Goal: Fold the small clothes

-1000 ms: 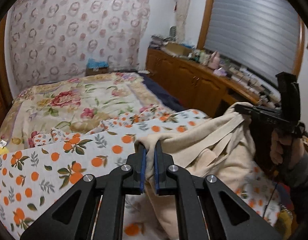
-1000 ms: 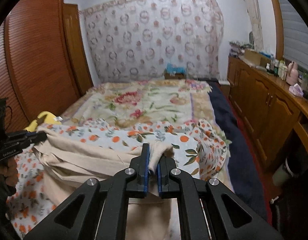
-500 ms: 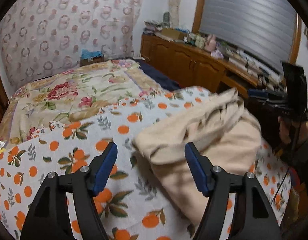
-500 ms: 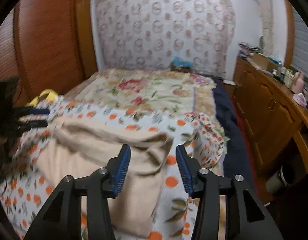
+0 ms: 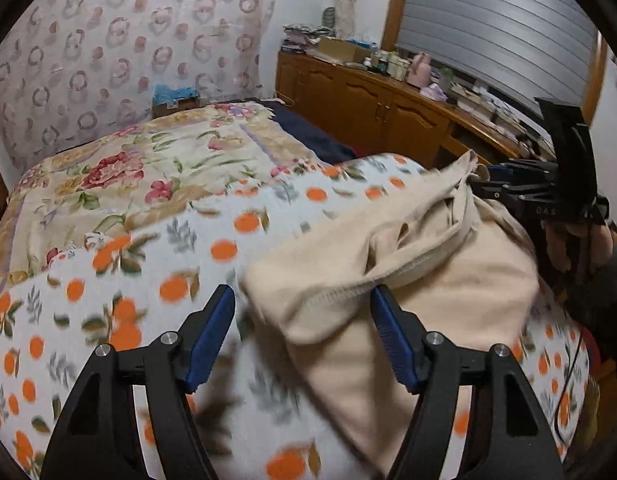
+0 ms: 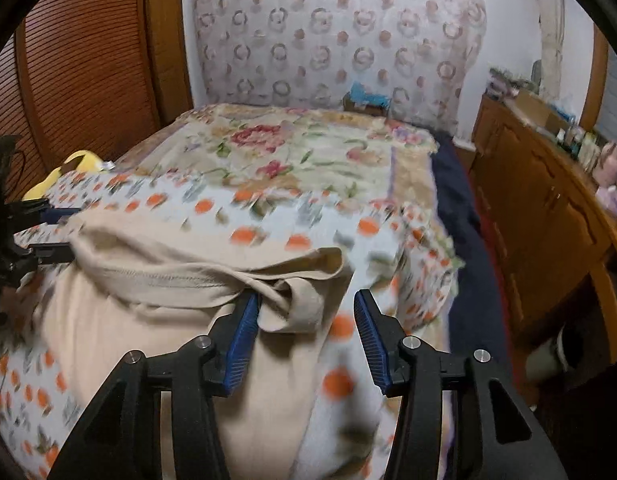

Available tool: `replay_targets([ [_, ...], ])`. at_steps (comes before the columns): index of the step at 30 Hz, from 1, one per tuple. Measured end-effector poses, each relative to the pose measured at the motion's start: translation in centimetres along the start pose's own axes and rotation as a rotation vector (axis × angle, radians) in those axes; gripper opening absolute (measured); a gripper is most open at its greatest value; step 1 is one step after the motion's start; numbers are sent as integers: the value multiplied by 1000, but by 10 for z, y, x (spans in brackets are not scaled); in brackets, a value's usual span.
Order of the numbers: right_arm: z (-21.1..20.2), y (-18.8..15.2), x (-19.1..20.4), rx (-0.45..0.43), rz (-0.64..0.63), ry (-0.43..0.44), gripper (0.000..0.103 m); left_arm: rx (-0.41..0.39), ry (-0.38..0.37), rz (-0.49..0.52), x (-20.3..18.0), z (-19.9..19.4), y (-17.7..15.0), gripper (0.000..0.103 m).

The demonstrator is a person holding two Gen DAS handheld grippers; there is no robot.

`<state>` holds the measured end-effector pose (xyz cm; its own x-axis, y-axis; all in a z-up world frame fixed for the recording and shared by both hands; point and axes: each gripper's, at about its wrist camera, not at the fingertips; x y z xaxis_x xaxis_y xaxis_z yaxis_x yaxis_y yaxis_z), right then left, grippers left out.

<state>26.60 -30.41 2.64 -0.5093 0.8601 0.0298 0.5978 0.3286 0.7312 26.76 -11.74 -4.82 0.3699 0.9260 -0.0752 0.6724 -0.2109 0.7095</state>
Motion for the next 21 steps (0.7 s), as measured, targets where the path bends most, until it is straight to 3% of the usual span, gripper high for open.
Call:
replay_targets([
  [2, 4, 13, -9, -20, 6, -60, 51, -3, 12, -12, 5, 8, 7, 71],
  [7, -2, 35, -38, -55, 90, -166, 51, -57, 177, -78, 29, 14, 26, 71],
  [10, -10, 37, -35, -55, 98, -111, 51, -84, 183, -101, 40, 6, 30, 71],
  [15, -15, 17, -32, -32, 85, 20, 51, -154, 286, -130, 46, -4, 29, 71],
  [21, 2, 13, -27, 18, 71, 74, 53, -116, 178, -106, 35, -3, 22, 72],
])
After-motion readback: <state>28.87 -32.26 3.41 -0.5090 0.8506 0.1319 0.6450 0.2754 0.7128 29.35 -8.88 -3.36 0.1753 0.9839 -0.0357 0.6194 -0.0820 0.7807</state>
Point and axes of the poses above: each gripper's, at about its wrist camera, not at the fingertips, and z roughly the way its jaws point, x to its left, y to its top, and after that the axes turned 5 degrees about y, right-handed
